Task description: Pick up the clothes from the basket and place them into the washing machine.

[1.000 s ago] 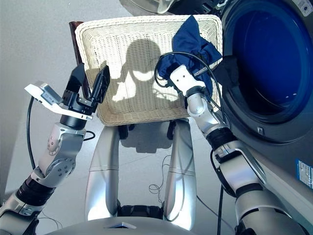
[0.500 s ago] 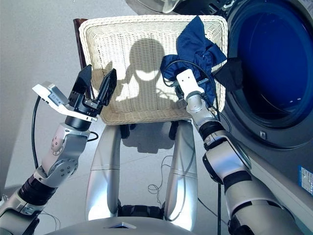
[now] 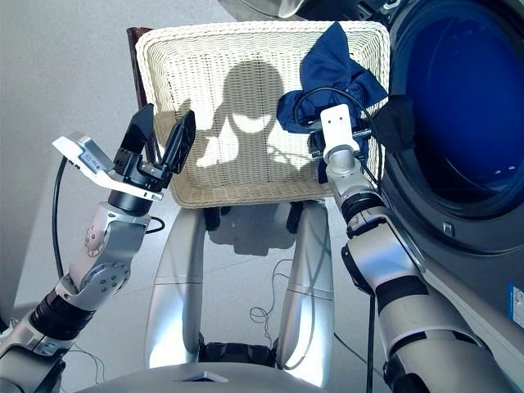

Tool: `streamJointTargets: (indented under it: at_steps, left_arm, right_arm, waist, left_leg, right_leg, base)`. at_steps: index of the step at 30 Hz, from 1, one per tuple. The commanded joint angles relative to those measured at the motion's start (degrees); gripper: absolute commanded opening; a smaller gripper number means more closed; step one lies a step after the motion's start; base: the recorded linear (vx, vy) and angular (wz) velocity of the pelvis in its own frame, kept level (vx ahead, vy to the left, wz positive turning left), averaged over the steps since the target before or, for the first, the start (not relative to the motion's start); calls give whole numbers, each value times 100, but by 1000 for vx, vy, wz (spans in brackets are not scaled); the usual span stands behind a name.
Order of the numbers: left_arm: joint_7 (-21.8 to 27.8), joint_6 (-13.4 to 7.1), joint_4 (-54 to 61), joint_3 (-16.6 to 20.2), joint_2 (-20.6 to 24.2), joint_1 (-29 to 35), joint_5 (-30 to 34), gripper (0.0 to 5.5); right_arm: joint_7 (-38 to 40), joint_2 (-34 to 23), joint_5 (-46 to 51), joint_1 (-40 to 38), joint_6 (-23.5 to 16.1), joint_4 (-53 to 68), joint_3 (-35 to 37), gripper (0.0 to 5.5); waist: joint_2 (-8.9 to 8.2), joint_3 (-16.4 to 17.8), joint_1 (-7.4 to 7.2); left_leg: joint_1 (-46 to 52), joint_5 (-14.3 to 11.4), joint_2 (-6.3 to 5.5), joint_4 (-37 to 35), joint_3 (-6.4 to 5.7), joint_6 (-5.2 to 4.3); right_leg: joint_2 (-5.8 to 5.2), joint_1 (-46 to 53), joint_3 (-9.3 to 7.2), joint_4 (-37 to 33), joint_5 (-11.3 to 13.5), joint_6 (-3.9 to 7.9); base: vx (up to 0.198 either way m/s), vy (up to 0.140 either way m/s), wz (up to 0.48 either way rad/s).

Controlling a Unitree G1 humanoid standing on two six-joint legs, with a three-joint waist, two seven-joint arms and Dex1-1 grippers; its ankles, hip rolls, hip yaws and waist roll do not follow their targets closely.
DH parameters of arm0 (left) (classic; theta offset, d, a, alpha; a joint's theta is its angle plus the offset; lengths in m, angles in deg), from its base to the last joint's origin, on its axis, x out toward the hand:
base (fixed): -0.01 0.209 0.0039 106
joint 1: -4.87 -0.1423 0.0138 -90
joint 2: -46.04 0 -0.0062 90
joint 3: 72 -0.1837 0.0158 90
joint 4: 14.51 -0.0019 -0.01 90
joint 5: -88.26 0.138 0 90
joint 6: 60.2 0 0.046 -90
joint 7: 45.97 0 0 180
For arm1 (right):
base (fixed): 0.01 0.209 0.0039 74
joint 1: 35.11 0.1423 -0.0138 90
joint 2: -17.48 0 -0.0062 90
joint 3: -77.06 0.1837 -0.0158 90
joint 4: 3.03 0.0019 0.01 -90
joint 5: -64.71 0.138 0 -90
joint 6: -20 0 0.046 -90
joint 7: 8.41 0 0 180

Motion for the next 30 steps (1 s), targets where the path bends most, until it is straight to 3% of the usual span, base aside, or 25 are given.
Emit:
streamJointTargets:
  at_steps: [1,14,16,23,30]
  left_arm:
    - [45,-186,684,23,52,-50,27,550]
    - [67,-173,741,51,55,-93,-13,550]
    - [48,-170,740,49,47,-93,-16,550]
    - [50,-166,733,99,26,-91,-2,550]
    - [1,-181,698,355,-17,-265,120,550]
  right_arm:
    - [97,-372,350,455,-73,-233,119,550]
    - [-111,-454,628,481,-63,-221,65,550]
    - [-114,-451,654,477,-74,-204,64,0]
    - [-71,-413,1024,228,-343,405,137,0]
    - [109,-456,1133,-1339,-933,2994,453,0]
  waist:
    - [370,-94,107]
    - [398,-94,133]
    - [408,-94,136]
    - [386,-94,95]
    - [216,-94,-119]
  left_leg:
    - [-115,552,-76,-588,-190,-367]
    - [-152,594,-110,-642,-202,-357]
    - [-154,609,-110,-662,-201,-359]
    - [-121,650,-102,-741,-198,-362]
    - [-8,646,-99,-872,-173,-354]
  right_leg:
    - [-66,18,-178,-35,-7,185]
    - [-70,-13,-174,-61,11,186]
    - [-76,-9,-174,-79,22,189]
    - [-76,9,-190,-136,42,194]
    - [-40,96,-168,-247,4,204]
  base:
    - [0,0,0]
    - [0,0,0]
    - [0,0,0]
    - [0,0,0]
    - [0,0,0]
